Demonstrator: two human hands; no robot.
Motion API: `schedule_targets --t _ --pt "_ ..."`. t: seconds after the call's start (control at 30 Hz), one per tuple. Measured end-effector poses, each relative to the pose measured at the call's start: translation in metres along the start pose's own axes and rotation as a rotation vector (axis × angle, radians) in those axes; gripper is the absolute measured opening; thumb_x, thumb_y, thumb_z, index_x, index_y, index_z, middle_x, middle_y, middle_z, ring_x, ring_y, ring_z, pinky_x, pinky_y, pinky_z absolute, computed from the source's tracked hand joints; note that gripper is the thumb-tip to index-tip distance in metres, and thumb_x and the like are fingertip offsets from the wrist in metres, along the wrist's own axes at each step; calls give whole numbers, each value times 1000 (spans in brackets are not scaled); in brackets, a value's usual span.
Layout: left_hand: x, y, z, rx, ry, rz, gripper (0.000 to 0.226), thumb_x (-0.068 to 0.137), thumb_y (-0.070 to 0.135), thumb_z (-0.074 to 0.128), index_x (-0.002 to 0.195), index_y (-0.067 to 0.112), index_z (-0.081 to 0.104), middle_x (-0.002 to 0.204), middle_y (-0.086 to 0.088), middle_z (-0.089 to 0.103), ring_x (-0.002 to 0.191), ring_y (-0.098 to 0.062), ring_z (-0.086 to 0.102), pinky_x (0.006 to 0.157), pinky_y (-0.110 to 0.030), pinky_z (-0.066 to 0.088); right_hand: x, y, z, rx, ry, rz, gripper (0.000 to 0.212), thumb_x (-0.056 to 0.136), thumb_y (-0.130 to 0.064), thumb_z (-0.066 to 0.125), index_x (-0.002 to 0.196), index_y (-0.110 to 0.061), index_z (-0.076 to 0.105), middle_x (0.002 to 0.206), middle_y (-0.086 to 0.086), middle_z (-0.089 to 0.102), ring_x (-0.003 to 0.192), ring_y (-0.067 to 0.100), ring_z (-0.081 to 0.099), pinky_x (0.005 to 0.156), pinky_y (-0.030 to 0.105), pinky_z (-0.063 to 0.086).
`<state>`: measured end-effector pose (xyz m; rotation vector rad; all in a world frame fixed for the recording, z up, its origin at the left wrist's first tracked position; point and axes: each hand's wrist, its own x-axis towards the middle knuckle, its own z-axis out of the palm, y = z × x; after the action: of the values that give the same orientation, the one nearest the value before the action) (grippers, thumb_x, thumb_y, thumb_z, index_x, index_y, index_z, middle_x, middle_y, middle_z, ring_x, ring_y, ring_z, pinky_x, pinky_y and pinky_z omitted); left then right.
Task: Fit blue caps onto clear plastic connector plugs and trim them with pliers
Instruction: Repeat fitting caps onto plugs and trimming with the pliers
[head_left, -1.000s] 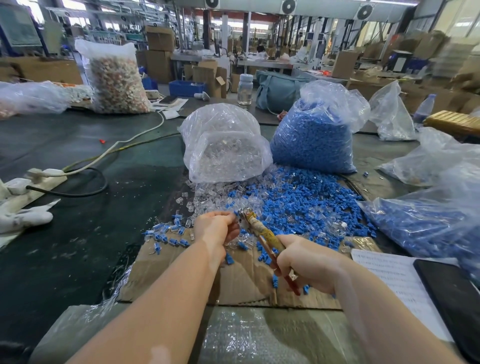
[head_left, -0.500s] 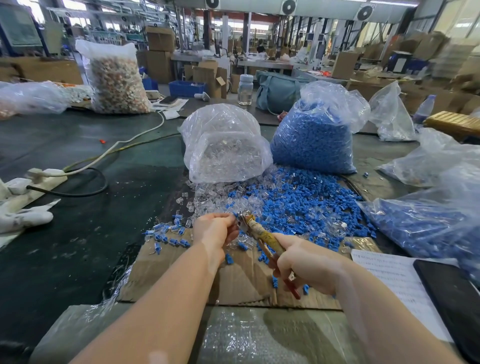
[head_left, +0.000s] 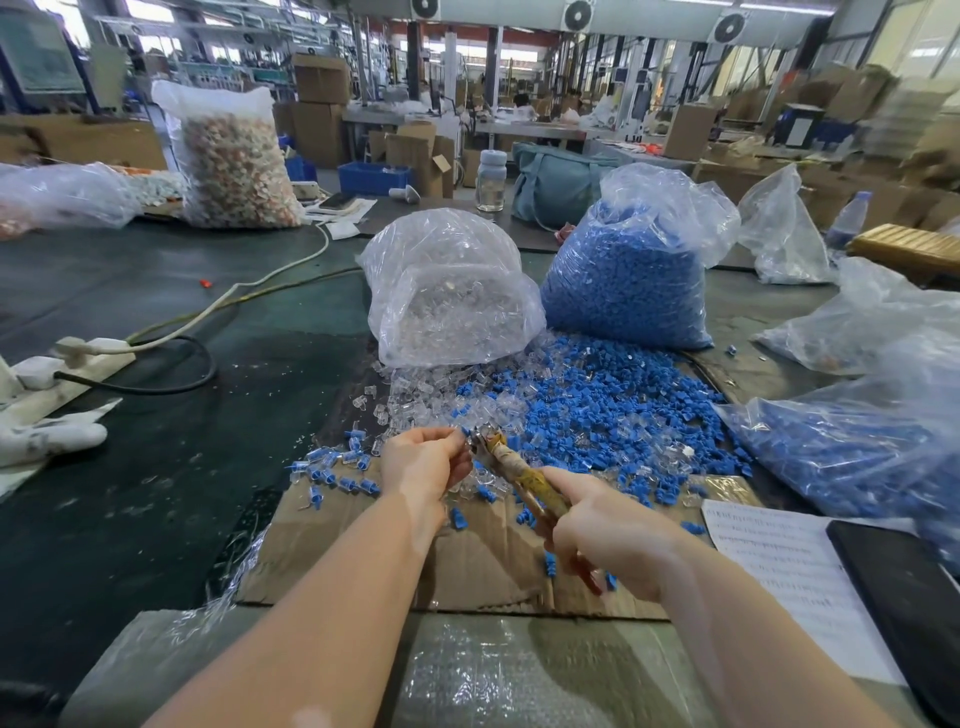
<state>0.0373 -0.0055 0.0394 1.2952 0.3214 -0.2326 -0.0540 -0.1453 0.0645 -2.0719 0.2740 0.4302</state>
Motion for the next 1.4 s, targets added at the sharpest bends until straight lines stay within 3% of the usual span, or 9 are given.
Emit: schedule_targets --t 0.17,0.27,0.43,0.8,0.97,1.1,1.27,1.33,1.4 --pt "-2 -1 -2 58 -16 33 10 86 -6 58 80 2 60 72 -10 60 59 -15 58 48 -18 53 2 3 0 57 -43 32 56 70 14 40 122 -7 47 88 10 44 81 25 45 58 33 36" --pt "-1 -1 -3 105 -40 46 12 85 -8 57 78 2 60 71 -11 59 59 -16 57 47 -18 53 2 3 -3 51 -69 23 57 71 15 40 121 -10 49 91 11 45 84 25 45 68 36 37" --pt "0 0 -5 180 -89 50 7 85 -8 57 84 -3 62 70 -12 60 57 -17 57 50 -19 52 3 3 -6 32 -69 21 56 73 15 36 111 -21 56 92 10 49 82 24 49 69 36 39" --pt "0 -6 -1 100 -35 33 9 86 -6 57 83 0 62 73 -9 60 57 -13 56 49 -17 51 1 4 2 104 -7 -38 56 70 17 38 99 -25 61 72 8 45 56 18 42 41 22 31" --pt "3 -6 -4 92 2 39 9 86 -4 58 87 3 64 77 -9 62 62 -13 57 52 -18 51 2 7 5 271 5 -49 70 73 20 47 124 -27 55 73 3 51 41 0 49 40 15 38" --pt "5 -7 -9 162 34 86 12 87 -2 57 88 7 65 82 -9 65 68 -14 59 57 -20 50 6 9 9 215 64 -112 74 76 16 57 136 -25 45 89 5 55 45 -6 53 46 12 41" --pt "7 -6 -15 109 83 89 10 87 -2 59 86 6 64 73 -7 61 61 -13 56 56 -21 49 6 9 9 293 46 -147 56 78 17 55 105 -32 62 62 -13 65 44 -4 52 43 11 39" --pt "11 -8 -20 182 146 144 9 87 1 59 88 9 65 73 -5 61 59 -12 54 56 -23 47 11 13 9 270 147 -138 54 80 10 59 116 -30 60 73 -4 63 50 4 49 47 16 39" --pt "15 -11 -26 400 226 267 10 89 8 59 93 12 67 75 2 62 59 -10 53 51 -20 42 20 21 7 26 349 -127 53 83 -8 64 129 -32 53 94 6 57 76 15 50 66 31 46"
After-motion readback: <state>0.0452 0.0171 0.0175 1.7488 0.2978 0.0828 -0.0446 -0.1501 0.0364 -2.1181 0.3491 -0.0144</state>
